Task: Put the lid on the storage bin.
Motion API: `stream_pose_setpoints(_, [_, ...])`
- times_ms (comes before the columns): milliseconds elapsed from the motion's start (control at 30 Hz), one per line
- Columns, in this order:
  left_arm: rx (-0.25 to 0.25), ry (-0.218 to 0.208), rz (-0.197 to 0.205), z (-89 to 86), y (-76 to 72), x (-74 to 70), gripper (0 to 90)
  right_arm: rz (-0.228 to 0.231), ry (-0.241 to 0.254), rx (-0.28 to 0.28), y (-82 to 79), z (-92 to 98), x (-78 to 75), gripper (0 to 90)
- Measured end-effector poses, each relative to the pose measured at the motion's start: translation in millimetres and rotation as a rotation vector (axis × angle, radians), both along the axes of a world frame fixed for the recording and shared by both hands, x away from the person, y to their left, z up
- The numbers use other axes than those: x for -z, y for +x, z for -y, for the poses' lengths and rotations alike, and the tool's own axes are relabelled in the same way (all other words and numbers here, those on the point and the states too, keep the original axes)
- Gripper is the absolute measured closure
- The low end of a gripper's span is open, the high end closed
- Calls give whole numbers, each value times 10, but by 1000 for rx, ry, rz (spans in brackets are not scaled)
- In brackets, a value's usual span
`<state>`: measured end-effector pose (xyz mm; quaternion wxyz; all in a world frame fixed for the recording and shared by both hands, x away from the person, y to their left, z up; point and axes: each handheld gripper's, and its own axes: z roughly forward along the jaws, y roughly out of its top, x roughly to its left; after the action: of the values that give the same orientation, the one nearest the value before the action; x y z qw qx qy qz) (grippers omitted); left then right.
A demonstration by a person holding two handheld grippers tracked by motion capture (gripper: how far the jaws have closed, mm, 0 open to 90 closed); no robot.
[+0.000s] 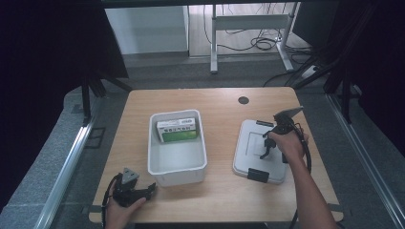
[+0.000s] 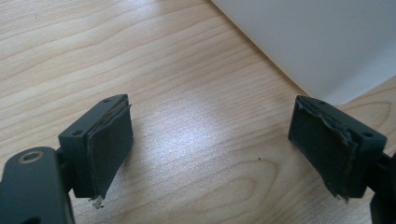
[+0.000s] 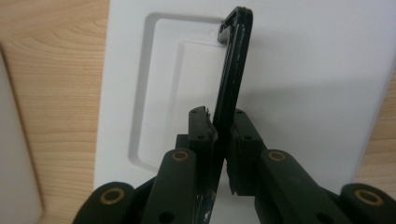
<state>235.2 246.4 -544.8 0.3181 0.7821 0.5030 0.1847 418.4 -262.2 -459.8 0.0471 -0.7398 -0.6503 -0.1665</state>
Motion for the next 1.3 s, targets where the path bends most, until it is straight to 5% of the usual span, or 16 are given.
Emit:
stream_pose_setpoints(467, [0, 0, 0, 0, 0, 0, 137, -7, 86, 90, -41, 69, -84, 844])
stream_pose_setpoints(933, [-1, 0, 0, 1, 0, 0, 137, 46, 107, 76, -116, 166, -348, 844])
stream_pose_setpoints(1300, [-2, 0, 0, 3, -2, 0, 137, 94, 146, 22, -182, 38, -588, 844])
